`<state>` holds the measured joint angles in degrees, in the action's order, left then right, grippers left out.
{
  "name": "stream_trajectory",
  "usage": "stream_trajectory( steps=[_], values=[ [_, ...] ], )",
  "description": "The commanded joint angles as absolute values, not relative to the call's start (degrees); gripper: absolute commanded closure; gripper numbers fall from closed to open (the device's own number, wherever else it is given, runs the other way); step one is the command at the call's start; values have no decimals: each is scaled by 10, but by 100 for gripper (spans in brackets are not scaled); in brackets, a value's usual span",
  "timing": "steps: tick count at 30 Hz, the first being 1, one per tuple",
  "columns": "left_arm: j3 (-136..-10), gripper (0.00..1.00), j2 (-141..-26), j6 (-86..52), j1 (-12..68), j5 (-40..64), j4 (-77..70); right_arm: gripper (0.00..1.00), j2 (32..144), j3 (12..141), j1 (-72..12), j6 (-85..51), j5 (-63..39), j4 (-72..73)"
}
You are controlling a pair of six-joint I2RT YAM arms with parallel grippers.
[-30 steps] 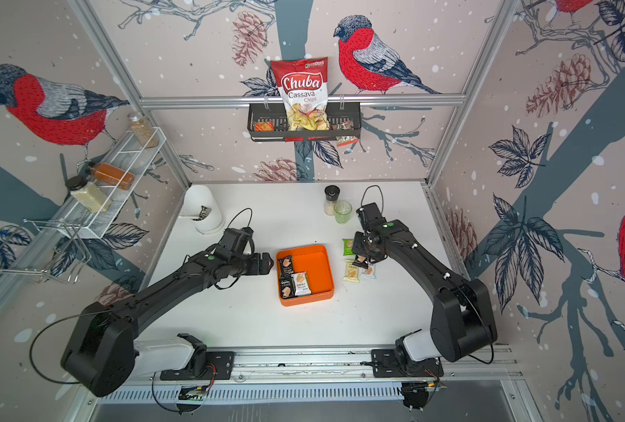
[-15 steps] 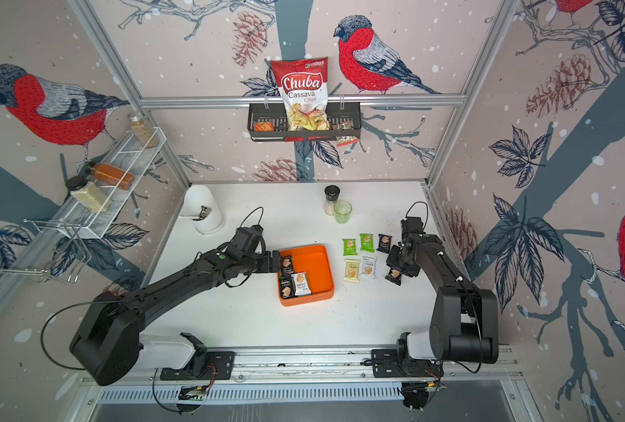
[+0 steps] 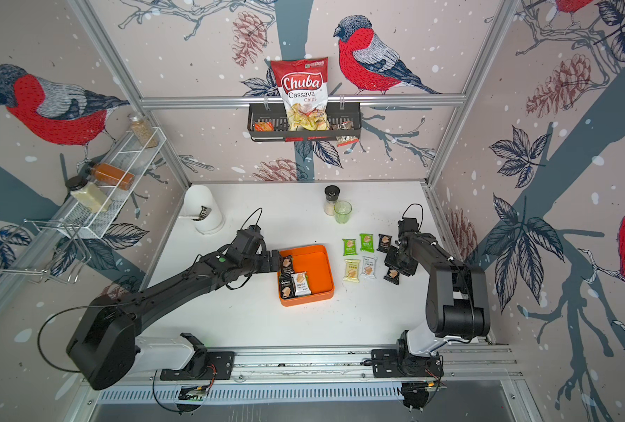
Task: Take the cookies out of the storage box
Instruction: Place the cookie at the center of the board, then adjust the storage box at the center of the board.
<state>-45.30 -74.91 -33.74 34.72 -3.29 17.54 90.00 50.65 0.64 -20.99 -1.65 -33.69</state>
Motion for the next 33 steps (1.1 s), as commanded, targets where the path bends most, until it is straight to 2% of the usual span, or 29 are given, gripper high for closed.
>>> stream_trajectory(
  steps=[1, 3, 7, 10, 16, 22, 33],
  values=[
    [-442, 4, -734, -349, 350, -59, 169, 55, 906, 506, 5, -202, -12, -328],
    [-433, 4, -721, -351, 352, -65, 165, 52, 909, 507, 5, -201, -14, -328],
    [-413, 4, -694, -357, 352, -68, 155, 40, 909, 511, 0, -200, -12, -330],
    [-408, 4, -684, -359, 352, -67, 155, 35, 896, 518, -12, -204, 0, -340],
    [-397, 4, -679, -369, 352, -27, 126, 36, 860, 540, -74, -223, 28, -376],
    [-385, 4, -685, -387, 352, 31, 76, 36, 827, 532, -173, -279, 39, -387],
    [-378, 4, -731, -392, 334, 118, 6, 36, 819, 479, -336, -404, 35, -334]
  ],
)
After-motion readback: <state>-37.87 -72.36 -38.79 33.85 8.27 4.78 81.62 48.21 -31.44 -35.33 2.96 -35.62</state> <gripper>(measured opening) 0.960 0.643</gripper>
